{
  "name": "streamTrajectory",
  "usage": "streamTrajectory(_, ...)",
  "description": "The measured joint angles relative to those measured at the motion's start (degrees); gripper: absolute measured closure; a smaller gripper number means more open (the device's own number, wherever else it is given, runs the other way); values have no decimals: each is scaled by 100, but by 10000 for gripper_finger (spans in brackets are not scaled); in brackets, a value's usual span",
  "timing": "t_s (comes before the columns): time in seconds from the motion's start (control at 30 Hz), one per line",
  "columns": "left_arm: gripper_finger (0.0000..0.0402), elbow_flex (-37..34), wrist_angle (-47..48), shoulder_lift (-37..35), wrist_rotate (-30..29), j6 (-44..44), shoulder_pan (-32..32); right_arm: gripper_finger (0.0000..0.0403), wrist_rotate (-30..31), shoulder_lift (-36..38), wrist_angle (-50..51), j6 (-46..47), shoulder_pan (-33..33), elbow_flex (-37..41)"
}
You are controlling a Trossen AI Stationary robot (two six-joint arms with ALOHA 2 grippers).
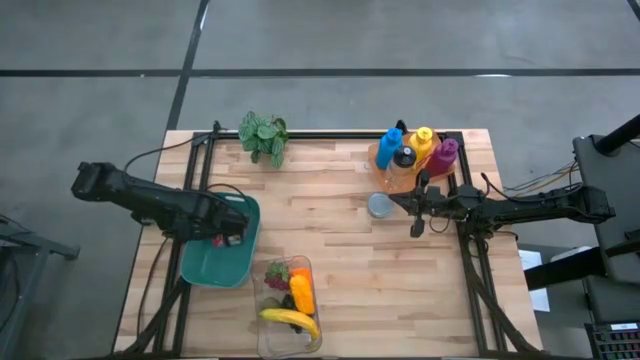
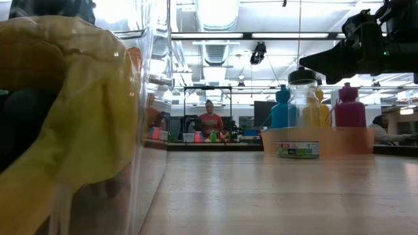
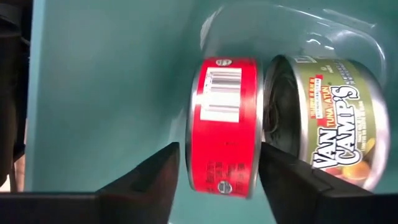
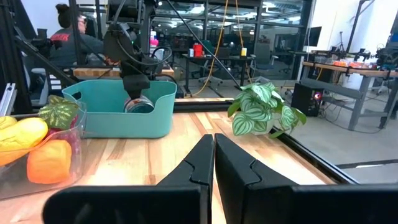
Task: Pick & Place Food Item
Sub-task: Put the red tuna can into the blue bin, then put the green tuna can into the blue bin
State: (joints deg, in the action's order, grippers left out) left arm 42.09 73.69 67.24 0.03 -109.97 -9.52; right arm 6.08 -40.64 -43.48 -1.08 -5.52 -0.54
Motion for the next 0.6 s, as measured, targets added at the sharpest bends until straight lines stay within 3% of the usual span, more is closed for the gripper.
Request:
streamTrajectory(0.17,144,0,-5,-87,-1,-4,-2,391,-1,0,1,0,0,0)
streamTrajectory(0.6,141,179,20,-115,157,129,-2,391,-2,0,2,0,0,0)
